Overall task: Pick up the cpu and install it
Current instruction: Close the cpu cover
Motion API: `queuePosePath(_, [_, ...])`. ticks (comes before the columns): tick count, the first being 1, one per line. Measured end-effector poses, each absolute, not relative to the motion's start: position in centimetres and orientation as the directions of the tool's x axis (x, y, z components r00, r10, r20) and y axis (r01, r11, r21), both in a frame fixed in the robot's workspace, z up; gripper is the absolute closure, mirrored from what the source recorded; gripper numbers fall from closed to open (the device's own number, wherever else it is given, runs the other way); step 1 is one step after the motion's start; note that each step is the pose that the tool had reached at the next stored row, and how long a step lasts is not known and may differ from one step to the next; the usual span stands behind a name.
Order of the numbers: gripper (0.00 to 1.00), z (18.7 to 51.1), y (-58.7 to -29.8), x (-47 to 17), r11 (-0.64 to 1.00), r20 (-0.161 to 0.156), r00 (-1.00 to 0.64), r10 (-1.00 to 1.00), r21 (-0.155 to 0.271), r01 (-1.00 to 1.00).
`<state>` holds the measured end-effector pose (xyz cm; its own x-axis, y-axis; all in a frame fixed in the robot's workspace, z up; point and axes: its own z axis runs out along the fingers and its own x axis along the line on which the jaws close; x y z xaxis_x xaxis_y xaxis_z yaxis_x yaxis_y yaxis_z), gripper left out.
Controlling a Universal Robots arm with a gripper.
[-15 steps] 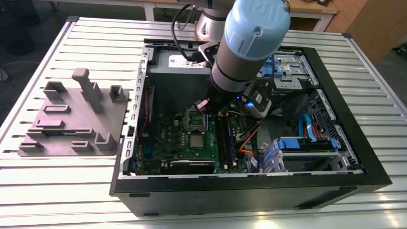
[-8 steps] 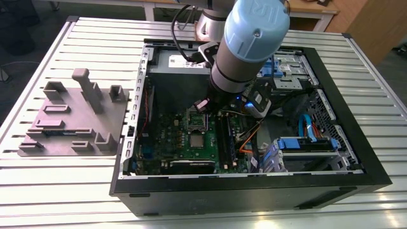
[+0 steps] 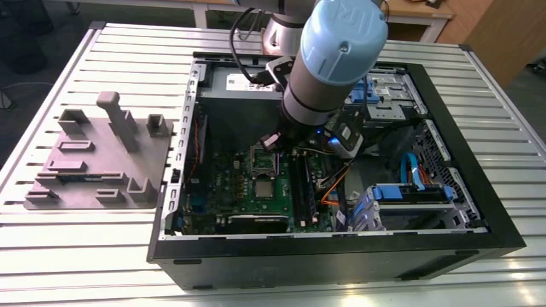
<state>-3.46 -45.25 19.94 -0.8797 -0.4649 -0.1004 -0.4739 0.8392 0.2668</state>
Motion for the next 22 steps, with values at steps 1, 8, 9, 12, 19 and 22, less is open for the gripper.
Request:
queuePosePath(1, [0.9,19.9,-45.24,-3.47,0.839,-0.101,-0.88,-0.465,0.267,-0.474])
queuePosePath(8, [0.9,19.76,-45.22,-3.52,0.839,-0.101,-0.88,-0.465,0.266,-0.474])
queuePosePath(9, [0.9,19.76,-45.22,-3.53,0.84,-0.1,-0.88,-0.465,0.266,-0.474])
queuePosePath(12, [0.9,19.77,-45.22,-3.53,0.843,-0.095,-0.88,-0.466,0.255,-0.474])
queuePosePath(19, [0.9,19.92,-45.22,-3.53,0.845,-0.09,-0.88,-0.467,0.247,-0.474])
queuePosePath(22, [0.9,20.07,-45.21,-3.53,0.845,-0.09,-0.88,-0.467,0.247,-0.474])
